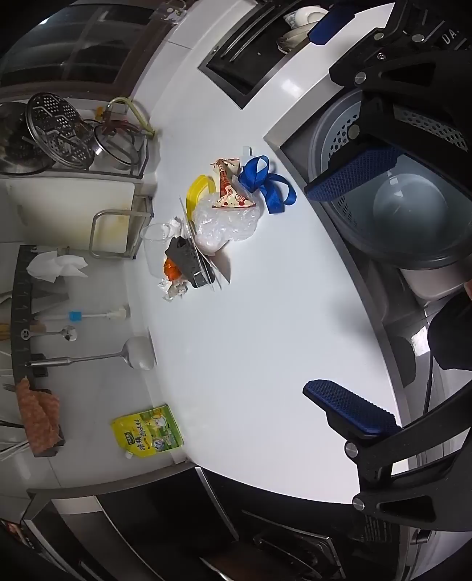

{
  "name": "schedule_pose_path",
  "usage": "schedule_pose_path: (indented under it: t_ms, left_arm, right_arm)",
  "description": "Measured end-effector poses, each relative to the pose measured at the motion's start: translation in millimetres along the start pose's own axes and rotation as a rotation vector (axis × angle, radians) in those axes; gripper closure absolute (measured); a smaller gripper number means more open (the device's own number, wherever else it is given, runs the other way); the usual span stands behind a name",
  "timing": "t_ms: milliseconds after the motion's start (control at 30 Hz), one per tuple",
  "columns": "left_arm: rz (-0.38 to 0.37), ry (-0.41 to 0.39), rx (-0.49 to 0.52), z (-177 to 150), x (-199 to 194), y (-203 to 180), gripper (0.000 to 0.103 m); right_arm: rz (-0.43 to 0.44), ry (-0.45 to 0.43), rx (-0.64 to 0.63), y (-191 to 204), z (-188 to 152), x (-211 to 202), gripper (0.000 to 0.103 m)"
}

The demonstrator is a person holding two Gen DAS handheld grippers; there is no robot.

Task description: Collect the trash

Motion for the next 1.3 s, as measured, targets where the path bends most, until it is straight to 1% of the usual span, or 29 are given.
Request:
schedule_pose_path:
  t_ms: [1300]
  left_arm:
    - [-0.002,-0.02,0.018,-7.2,-10.5,-4.4,0.006]
  right_arm:
    - [-0.01,-0.012,0.007,-1.9,2.0,-8.0,0.023]
Point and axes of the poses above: each gripper's, at about its wrist camera, not at the fingertips, and x roughly the way its jaws point, y to its left, z to its top, the point moved 2 cm from there along x, roughly the way its jaws point, and after that the axes turned 3 degrees about -y, right-handed, at the moved point
